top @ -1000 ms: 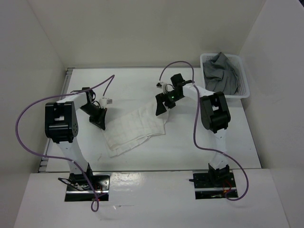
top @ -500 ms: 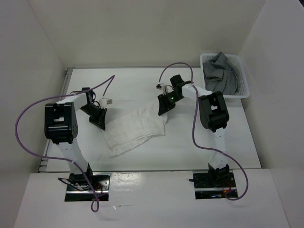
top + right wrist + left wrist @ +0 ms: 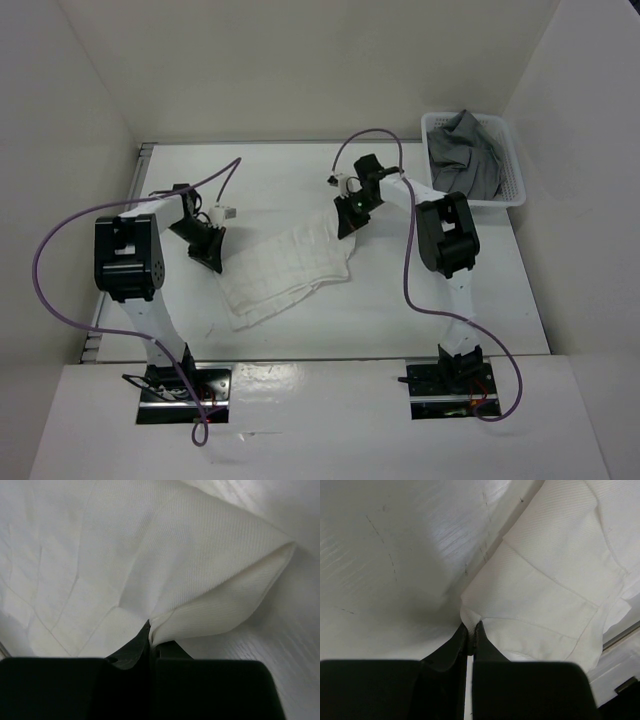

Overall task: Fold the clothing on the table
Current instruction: Fold the skirt

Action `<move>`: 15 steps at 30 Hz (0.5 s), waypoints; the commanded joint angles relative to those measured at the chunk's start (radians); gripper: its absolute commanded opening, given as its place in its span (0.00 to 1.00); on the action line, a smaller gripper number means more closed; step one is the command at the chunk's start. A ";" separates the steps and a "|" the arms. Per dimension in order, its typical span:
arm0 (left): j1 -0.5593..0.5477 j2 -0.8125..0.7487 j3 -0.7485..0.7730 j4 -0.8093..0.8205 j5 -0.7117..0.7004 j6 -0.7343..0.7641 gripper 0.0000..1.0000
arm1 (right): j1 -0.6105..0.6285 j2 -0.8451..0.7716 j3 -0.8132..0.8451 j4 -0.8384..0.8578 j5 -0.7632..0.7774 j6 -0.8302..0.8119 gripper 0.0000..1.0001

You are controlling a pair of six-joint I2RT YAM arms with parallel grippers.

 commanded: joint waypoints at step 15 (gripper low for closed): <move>-0.076 0.180 0.185 0.038 0.021 -0.098 0.03 | 0.245 -0.062 0.358 -0.182 0.539 -0.036 0.00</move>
